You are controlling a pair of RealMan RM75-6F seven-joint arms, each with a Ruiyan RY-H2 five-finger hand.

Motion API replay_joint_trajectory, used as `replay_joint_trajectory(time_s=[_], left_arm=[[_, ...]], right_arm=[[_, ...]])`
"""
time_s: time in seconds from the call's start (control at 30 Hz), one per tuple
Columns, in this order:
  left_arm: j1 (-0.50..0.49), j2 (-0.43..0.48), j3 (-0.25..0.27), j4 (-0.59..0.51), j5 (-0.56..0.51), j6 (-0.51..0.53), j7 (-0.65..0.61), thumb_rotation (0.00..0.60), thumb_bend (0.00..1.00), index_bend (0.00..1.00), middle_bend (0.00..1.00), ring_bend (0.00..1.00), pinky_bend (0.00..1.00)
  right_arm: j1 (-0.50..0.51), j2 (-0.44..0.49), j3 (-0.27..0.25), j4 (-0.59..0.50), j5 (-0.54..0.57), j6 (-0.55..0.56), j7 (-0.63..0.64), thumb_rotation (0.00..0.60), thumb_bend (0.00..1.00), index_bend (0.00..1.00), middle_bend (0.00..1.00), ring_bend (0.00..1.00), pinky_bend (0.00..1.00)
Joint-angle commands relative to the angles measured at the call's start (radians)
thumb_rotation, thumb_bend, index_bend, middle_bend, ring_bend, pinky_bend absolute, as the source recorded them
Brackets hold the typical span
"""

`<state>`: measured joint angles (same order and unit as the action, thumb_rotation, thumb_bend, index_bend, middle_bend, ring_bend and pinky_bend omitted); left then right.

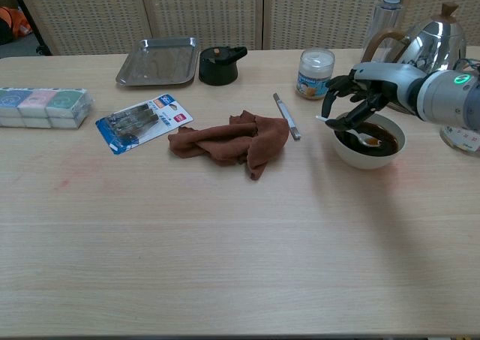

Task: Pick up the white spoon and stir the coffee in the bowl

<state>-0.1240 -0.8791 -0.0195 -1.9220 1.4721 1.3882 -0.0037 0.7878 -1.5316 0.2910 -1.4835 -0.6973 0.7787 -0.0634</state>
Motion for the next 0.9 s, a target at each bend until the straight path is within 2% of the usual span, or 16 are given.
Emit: replay_joint_trajectory(time_s=[0.03,0.23,0.4,0.9], left_arm=[[0.001,0.002,-0.002,0.002,-0.005,0.001,-0.008,0.6,0.13,0.0,0.0,0.0,0.0],[-0.004,0.002,-0.003,0.003,-0.009,-0.007,-0.006,0.6,0.13,0.0,0.0,0.0,0.0],[-0.005,0.001,-0.003,0.001,-0.01,-0.009,0.0,0.6,0.13,0.0,0.0,0.0,0.0],[-0.006,-0.004,0.009,-0.005,0.01,-0.012,0.023,0.6,0.13,0.0,0.0,0.0,0.0]], right_arm=[[0.012,-0.018,0.014,0.027,0.018,-0.01,0.014,0.6,0.57,0.57,0.0,0.0,0.0],[0.02,-0.028,0.029,0.071,0.024,-0.013,0.033,0.6,0.57,0.57,0.0,0.0,0.0],[0.011,-0.004,0.03,0.065,0.027,-0.007,0.037,0.6,0.57,0.57,0.0,0.0,0.0],[-0.028,0.084,-0.006,-0.065,0.047,0.015,0.022,0.6,0.57,0.57,0.0,0.0,0.0]])
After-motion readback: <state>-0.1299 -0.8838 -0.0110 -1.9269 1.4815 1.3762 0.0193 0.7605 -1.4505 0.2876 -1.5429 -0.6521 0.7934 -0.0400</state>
